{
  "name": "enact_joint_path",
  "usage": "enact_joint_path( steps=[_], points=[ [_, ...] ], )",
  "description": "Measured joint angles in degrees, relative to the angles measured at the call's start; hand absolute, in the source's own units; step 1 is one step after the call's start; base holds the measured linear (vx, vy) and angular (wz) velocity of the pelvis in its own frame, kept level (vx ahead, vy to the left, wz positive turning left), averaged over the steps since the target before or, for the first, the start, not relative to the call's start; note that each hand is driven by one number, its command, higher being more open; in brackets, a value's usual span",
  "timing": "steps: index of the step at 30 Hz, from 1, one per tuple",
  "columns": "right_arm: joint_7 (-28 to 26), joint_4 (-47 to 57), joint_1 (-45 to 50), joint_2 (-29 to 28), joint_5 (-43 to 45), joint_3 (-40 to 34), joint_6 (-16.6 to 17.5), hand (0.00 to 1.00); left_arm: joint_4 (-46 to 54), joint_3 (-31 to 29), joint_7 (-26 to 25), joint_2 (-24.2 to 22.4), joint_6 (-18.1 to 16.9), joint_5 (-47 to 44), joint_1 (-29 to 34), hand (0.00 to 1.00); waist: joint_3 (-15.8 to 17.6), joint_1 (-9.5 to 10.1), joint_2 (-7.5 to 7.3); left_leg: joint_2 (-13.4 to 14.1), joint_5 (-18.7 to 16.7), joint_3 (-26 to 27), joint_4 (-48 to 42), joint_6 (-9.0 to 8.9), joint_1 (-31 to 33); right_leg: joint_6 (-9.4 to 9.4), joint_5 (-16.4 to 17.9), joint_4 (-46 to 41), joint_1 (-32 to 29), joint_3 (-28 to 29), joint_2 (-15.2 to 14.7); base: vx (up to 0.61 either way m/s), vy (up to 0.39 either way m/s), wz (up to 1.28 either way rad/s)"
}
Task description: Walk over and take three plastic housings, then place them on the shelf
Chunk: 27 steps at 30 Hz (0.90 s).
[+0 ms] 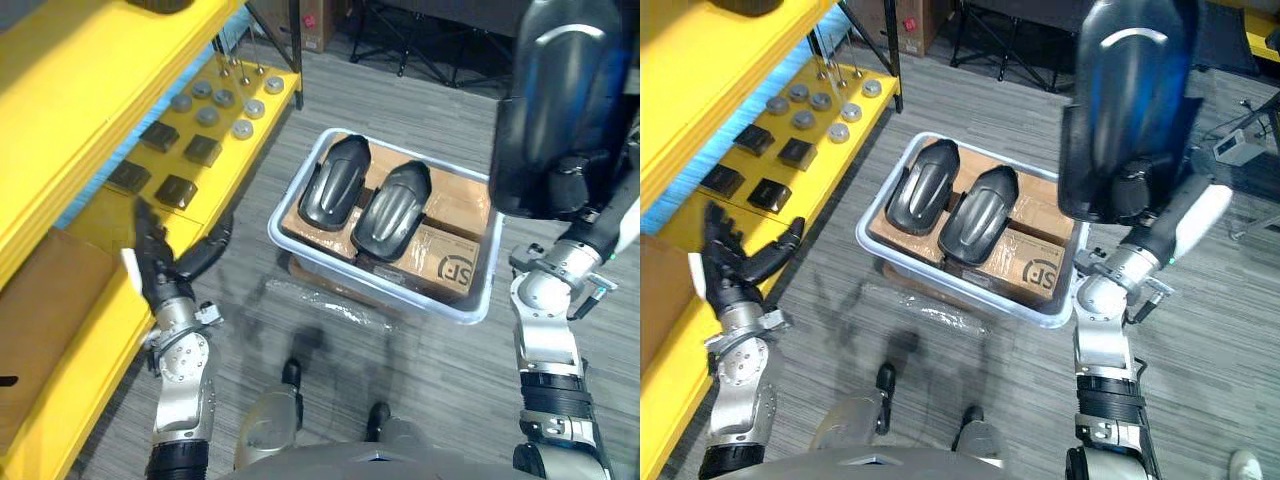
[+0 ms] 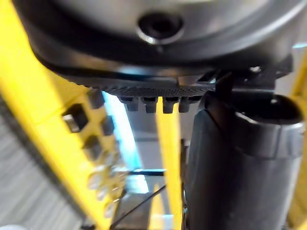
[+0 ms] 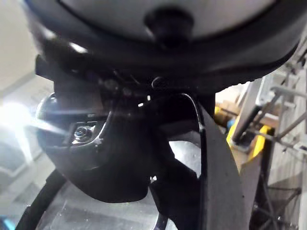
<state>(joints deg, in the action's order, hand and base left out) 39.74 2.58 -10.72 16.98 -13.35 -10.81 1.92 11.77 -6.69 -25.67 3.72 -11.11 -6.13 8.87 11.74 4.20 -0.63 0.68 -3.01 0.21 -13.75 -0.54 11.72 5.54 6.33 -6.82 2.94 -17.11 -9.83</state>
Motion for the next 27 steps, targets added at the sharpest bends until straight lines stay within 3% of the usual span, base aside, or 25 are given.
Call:
enact_joint_path(
  steps=[4,7,9,13,17,22,27],
  points=[
    [-3.3,1.1,-0.5,0.0,-1.2,4.7,0.0,0.0,5.4,4.5,4.2,-1.1,-2.5,-4.3,0.7,1.0,-1.7,0.9,0.48,0.0,0.0,-0.4,1.3,-0.04,-1.4,-0.06,-0.1,0.1,1.0,0.1,0.1,0.0,-0.012,0.04],
    [-6.5,1.1,-1.8,0.0,-2.1,9.5,0.2,0.0,6.3,12.4,14.7,-0.7,-1.3,-16.7,0.5,1.0,-2.4,0.74,0.49,0.0,0.5,-0.2,2.7,0.13,-2.3,-0.25,-1.4,0.6,1.0,0.6,0.2,-0.06,0.04,-0.08],
    [-8.1,1.0,-3.4,0.0,-2.1,13.6,0.3,0.0,6.2,20.2,25.0,1.2,1.4,-26.0,-0.5,1.0,-2.9,0.41,0.42,-0.1,0.9,0.8,3.8,0.52,-2.7,-0.37,-2.4,1.2,0.6,1.9,0.0,-0.06,0.072,-0.19],
    [-9.5,0.7,-5.7,-0.1,-2.1,18.9,2.6,0.0,6.2,27.5,36.3,4.4,4.8,-32.1,-5.3,1.0,-3.0,0.06,0.45,-0.4,2.1,2.3,5.9,0.82,-4.4,-0.01,-2.8,1.2,0.3,3.3,-0.6,-0.08,0.056,-0.23],
    [-9.5,0.4,-6.0,-1.1,-1.9,19.6,4.5,0.0,5.7,23.8,38.1,4.9,4.8,-37.7,-6.6,1.0,-5.3,-1.28,1.26,-1.0,5.1,2.4,10.6,0.44,-5.9,-0.23,-2.5,2.2,0.0,3.3,-0.6,-0.1,-0.006,-0.06],
    [-10.7,-0.4,-5.9,-2.2,-1.3,22.2,4.5,0.0,5.7,23.4,37.1,5.2,4.7,-40.3,-6.7,1.0,-6.6,-1.39,2.77,-0.1,10.0,2.5,18.6,-0.47,-8.4,-0.6,-2.0,2.9,-1.3,3.3,0.6,-0.13,-0.03,-0.02],
    [-12.7,-0.8,-2.9,-4.8,-0.2,26.1,4.7,0.0,5.7,22.5,32.8,5.1,4.6,-39.3,-6.7,1.0,-7.6,-1.44,1.84,0.4,11.1,2.3,18.6,-0.33,-8.3,-0.13,-2.9,3.3,-1.3,3.4,1.1,-0.02,-0.009,0.0]
  ],
)
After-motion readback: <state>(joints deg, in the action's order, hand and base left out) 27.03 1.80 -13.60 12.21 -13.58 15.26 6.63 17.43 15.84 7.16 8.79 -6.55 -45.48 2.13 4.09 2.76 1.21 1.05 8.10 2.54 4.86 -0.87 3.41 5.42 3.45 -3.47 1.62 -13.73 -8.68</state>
